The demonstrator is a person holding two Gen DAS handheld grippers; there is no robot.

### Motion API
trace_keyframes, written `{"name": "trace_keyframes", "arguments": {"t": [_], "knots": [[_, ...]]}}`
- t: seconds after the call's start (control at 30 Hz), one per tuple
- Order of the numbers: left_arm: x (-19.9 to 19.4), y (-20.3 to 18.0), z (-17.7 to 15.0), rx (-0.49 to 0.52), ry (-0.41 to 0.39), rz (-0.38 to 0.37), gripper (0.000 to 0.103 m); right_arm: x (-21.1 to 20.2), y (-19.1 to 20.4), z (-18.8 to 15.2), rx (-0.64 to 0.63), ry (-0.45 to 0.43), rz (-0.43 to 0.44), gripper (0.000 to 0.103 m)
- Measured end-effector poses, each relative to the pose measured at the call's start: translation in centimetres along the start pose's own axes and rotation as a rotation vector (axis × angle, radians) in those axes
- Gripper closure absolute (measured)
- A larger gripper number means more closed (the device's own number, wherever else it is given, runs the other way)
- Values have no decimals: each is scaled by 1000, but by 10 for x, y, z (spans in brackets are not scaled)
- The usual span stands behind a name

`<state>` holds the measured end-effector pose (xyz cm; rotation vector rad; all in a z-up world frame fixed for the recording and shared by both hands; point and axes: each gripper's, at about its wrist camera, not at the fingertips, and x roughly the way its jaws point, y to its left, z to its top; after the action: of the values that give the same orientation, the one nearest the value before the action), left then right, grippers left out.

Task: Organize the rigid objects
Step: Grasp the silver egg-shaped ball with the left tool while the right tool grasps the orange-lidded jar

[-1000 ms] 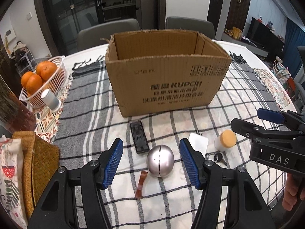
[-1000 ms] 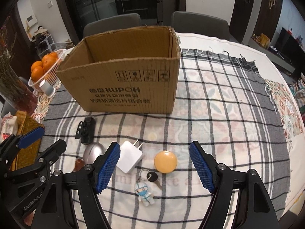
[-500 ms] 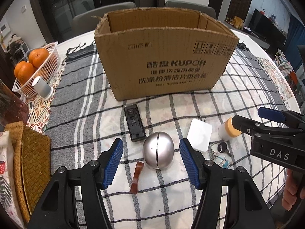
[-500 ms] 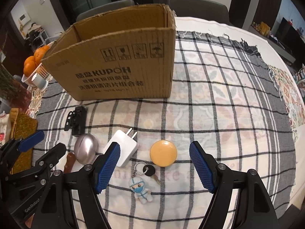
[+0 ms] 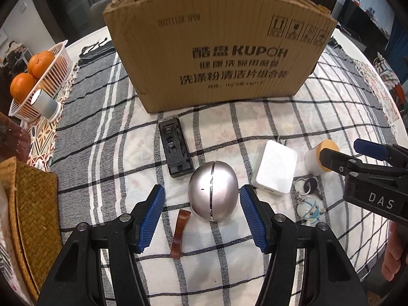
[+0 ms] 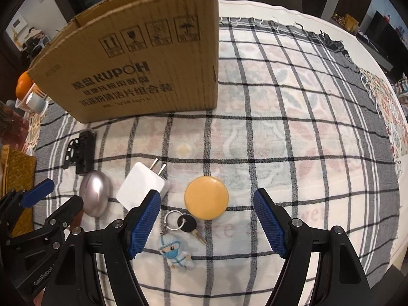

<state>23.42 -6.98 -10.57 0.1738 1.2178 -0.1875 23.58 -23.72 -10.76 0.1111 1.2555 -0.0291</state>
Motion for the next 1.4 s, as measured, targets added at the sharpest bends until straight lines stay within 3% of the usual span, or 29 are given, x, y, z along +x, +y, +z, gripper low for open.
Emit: {"name": "trace_keyframes", "arguments": {"t": [0.8, 1.0, 1.17, 1.23, 1.4], "knots": [[48, -5, 6, -19, 100, -41, 43, 38, -9, 4, 15, 82, -1, 28], [56, -9, 6, -34, 107, -46, 50, 47, -10, 4, 20, 100, 10, 42], [58, -8, 5, -47, 94, -63, 50, 51, -9, 2, 24, 101, 25, 52], [59, -5, 5, -56, 93, -73, 50, 51, -8, 3, 19, 96, 34, 60], [56, 1, 1, -65, 81, -77, 50, 54, -3, 1, 16, 91, 24, 61]]}}
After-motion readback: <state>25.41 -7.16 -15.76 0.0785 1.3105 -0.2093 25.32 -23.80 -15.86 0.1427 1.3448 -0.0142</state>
